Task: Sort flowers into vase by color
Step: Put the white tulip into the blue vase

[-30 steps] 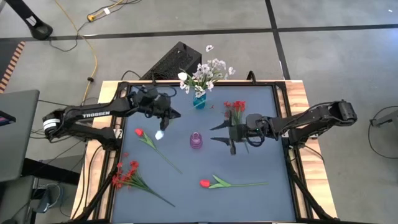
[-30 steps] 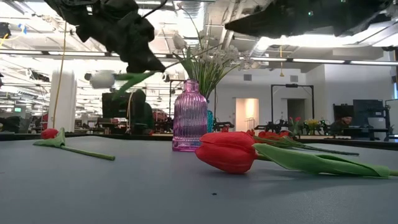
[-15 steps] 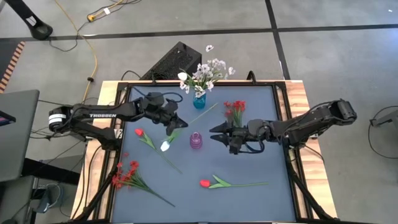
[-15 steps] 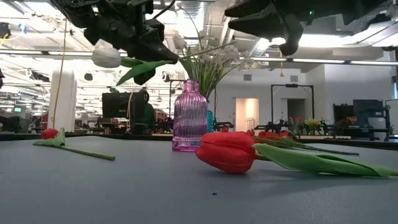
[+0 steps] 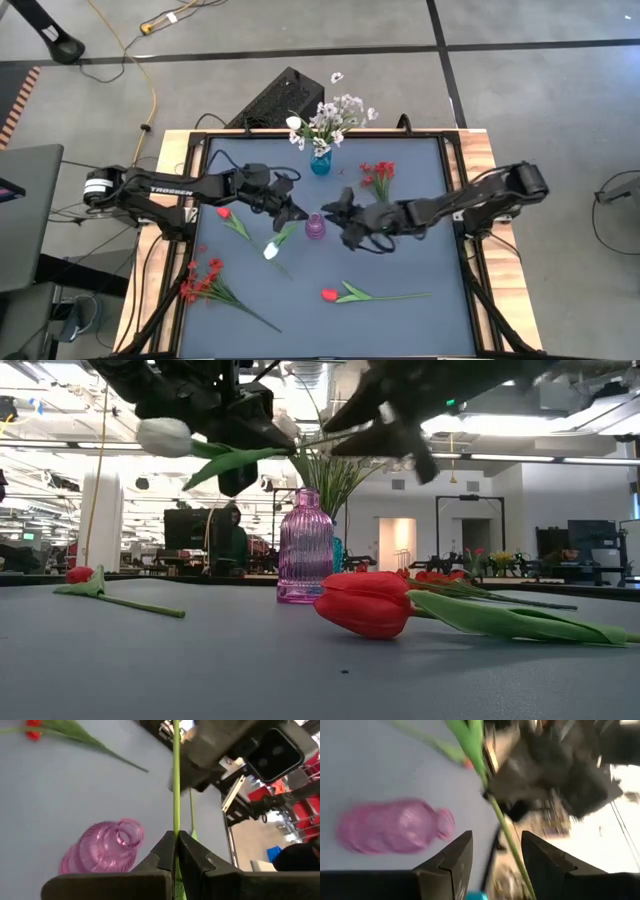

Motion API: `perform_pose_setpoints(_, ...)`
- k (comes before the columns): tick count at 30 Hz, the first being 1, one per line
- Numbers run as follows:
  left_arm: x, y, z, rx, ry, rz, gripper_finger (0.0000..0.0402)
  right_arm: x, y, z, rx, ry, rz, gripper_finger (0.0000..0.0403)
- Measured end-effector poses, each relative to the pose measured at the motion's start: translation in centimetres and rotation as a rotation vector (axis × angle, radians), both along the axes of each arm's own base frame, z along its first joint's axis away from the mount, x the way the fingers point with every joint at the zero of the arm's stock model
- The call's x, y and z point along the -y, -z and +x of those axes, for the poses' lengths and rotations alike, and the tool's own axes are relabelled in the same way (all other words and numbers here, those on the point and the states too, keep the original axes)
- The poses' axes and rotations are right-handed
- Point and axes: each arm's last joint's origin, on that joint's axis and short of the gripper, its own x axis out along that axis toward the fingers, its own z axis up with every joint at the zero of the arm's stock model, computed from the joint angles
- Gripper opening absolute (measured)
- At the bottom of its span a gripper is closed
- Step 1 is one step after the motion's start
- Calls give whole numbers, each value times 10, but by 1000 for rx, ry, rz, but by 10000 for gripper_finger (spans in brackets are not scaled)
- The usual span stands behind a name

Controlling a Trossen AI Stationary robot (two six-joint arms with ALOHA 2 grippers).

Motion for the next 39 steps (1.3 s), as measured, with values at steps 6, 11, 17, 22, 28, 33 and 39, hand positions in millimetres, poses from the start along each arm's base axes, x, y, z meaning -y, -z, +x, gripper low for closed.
perform_pose_setpoints(6, -1, 2, 0, -18, -24, 12, 0, -4, 4, 25, -30, 186, -106, 193)
perform_pose_setpoints(11, -1, 2, 0, -15, -12, 36, 0, -7, 12, 33, -99, 184, -130, 182)
perform_pose_setpoints(17, -1, 3, 0, -10, -7, 65, 0, -6, 13, 33, -113, 189, -130, 120)
perform_pose_setpoints(22, -2, 3, 0, -15, -27, 102, 4, -7, 13, 33, -110, 189, -129, 43)
perform_pose_setpoints(28, -3, 1, 0, 17, 2, 163, 34, -11, 16, 32, -136, 148, -110, 25)
perform_pose_setpoints(33, -9, -2, -3, 44, 35, 205, 67, -12, 16, 31, -117, 149, -30, 28)
perform_pose_setpoints(39, -18, -13, -11, 107, 31, 345, 77, -8, -4, 16, -127, -7, 269, 24)
